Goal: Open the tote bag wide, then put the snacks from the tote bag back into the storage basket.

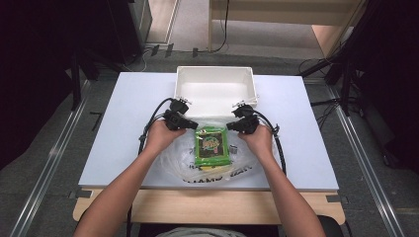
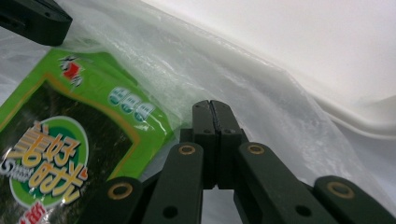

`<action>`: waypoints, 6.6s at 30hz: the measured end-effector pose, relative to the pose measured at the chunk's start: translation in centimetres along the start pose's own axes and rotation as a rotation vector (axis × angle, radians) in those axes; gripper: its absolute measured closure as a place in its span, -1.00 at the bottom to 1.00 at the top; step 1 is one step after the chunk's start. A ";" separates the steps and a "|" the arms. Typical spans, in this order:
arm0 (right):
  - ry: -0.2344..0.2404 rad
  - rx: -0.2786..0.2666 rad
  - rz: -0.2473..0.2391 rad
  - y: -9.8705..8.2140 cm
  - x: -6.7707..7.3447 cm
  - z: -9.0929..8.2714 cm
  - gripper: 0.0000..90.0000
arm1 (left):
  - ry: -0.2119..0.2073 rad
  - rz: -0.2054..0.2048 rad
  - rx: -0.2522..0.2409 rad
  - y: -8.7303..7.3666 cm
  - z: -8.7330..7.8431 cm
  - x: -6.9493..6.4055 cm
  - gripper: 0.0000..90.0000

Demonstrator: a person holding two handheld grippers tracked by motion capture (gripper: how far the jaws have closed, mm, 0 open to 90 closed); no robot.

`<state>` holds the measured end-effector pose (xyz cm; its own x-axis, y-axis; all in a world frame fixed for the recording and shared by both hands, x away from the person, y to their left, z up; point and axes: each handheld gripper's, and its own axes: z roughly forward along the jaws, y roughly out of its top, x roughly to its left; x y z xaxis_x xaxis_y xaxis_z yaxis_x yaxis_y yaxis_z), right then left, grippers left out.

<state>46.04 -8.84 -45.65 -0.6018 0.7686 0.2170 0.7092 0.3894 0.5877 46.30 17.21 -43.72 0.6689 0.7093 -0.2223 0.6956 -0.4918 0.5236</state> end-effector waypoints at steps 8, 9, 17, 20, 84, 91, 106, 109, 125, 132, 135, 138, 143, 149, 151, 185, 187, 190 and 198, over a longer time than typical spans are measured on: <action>-0.023 0.002 -0.009 0.2 0.1 0.6 1.00 | 0.049 0.013 0.016 -0.3 1.0 0.4 0.97; -0.032 0.004 -0.014 0.2 0.1 0.7 1.00 | 0.059 0.019 0.017 -0.3 1.1 0.4 0.97; -0.058 -0.006 0.002 -0.5 -1.0 0.3 1.00 | 0.088 0.036 0.003 -0.7 1.0 0.6 1.00; -0.055 -0.008 0.010 -0.6 -1.1 0.2 1.00 | 0.085 0.007 0.003 -0.6 1.0 0.6 1.00; 0.054 -0.100 -0.044 -2.9 2.5 -5.3 0.76 | -0.141 -0.042 -0.067 -2.6 -4.0 -3.2 0.29; 0.075 -0.092 -0.049 -3.3 2.7 -5.6 0.49 | -0.149 -0.020 -0.079 -2.9 -4.3 -3.8 -0.01; 0.108 -0.114 -0.056 -3.2 2.4 -6.9 0.15 | -0.172 -0.035 -0.084 -3.6 -4.4 -3.9 -0.25; 0.109 -0.115 -0.070 -3.2 2.4 -6.8 0.13 | -0.166 -0.018 -0.075 -3.6 -4.3 -4.2 -0.25; 0.118 -0.099 -0.058 -3.3 2.3 -6.5 0.09 | -0.208 0.016 -0.091 -4.1 -3.7 -5.6 0.79; 0.121 -0.083 -0.061 -3.4 2.6 -6.0 0.09 | -0.150 0.004 -0.013 -4.6 -1.8 -5.3 0.87; 0.124 -0.079 -0.064 -3.4 2.7 -5.9 0.10 | -0.161 -0.011 -0.010 -4.8 -1.5 -5.0 0.86; 0.130 -0.072 -0.061 -3.3 2.9 -5.8 0.10 | -0.150 -0.003 -0.009 -4.8 -1.5 -5.0 0.86; 0.139 -0.057 -0.067 -3.4 3.4 -5.5 0.11 | -0.146 -0.011 -0.009 -5.0 -1.6 -4.9 0.85; 0.143 -0.060 -0.076 -3.3 3.7 -5.5 0.11 | -0.148 -0.031 -0.002 -5.1 -1.5 -4.5 0.87; 0.144 -0.066 -0.081 -3.2 3.9 -5.5 0.11 | -0.152 -0.034 -0.001 -5.2 -1.5 -4.5 0.88; 0.158 -0.127 -0.073 -2.4 5.5 -6.5 0.08 | -0.175 -0.062 -0.004 -5.2 -0.6 -4.3 0.92; 0.164 -0.131 -0.068 -2.3 5.5 -6.6 0.07 | -0.175 -0.063 -0.008 -5.2 -0.6 -4.3 0.92; 0.163 -0.137 -0.078 -2.2 5.8 -6.8 0.07 | -0.173 -0.059 -0.010 -5.1 -0.6 -4.5 0.92; 0.177 -0.092 -0.067 -2.3 6.1 -5.2 -0.06 | -0.178 -0.062 -0.013 -5.1 -0.5 -4.4 0.92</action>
<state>38.86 -7.69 -41.61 -0.7074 0.6381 0.3039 0.6337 0.3822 0.6726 39.62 16.85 -45.01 0.6612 0.6369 -0.3964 0.7346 -0.4425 0.5143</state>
